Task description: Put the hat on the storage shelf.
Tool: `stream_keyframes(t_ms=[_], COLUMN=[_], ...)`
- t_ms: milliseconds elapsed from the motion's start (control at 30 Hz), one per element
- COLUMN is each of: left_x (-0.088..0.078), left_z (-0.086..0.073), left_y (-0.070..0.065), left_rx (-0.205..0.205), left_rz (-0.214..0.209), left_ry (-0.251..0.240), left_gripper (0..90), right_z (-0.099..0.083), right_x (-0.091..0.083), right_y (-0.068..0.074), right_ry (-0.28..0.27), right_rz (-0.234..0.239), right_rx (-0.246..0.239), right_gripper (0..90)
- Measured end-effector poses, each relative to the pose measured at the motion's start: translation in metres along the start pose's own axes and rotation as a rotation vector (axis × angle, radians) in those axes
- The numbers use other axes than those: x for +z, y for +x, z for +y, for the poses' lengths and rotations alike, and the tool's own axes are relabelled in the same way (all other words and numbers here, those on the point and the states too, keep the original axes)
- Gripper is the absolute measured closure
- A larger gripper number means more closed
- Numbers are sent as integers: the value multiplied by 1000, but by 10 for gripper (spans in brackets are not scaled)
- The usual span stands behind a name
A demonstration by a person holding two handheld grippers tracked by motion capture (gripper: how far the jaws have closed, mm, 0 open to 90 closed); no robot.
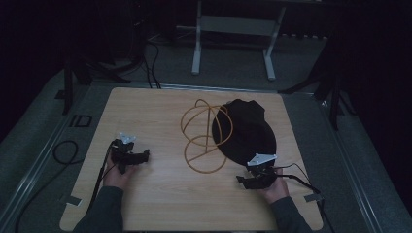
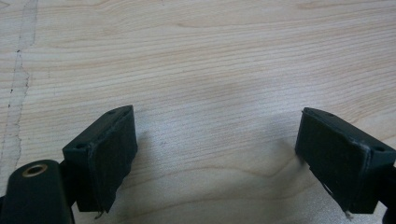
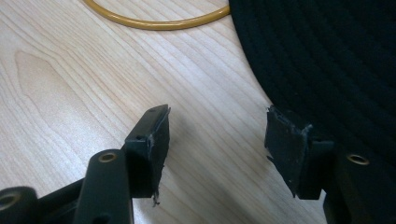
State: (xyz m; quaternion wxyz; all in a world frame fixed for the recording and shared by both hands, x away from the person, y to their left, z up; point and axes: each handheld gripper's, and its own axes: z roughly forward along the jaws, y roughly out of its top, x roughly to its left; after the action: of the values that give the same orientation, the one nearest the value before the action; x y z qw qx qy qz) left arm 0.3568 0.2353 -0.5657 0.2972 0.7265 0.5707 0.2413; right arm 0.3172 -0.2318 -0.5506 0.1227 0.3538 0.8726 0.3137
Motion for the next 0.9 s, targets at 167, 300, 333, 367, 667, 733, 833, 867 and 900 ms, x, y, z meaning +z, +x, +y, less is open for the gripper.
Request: stream_keyframes(t_ms=[167,300,333,367,667,733,833,867,900], left_x=[0,0,0,0,0,0,0,0,0], left_z=[0,0,0,0,0,0,0,0,0], left_y=[0,0,0,0,0,0,0,0,0], left_rx=[0,-2,-2,-2,-2,-2,-2,-2,-3], left_rz=[0,0,0,0,0,0,0,0,0], left_ry=[1,-1,-2,-1,-1,-2,-2,-2,-2], left_gripper=[130,130,130,130,130,130,130,130,130], right_z=[4,8,9,10,13,14,15,15,15], right_x=[-12,-20,-23,-26,-38,-40,-44,-44,-45], right_y=[-3,-2,-2,-5,-13,-14,-19,-19,-21], right_ry=[5,22,27,30,50,52,58,58,56], right_rz=[-5,-12,-14,-9,-43,-48,-57,-57,-58], right_rx=[-7,-33,-45,-40,-56,-58,-57,-57,-58], right_gripper=[405,393,392,390,390,390,390,390,390])
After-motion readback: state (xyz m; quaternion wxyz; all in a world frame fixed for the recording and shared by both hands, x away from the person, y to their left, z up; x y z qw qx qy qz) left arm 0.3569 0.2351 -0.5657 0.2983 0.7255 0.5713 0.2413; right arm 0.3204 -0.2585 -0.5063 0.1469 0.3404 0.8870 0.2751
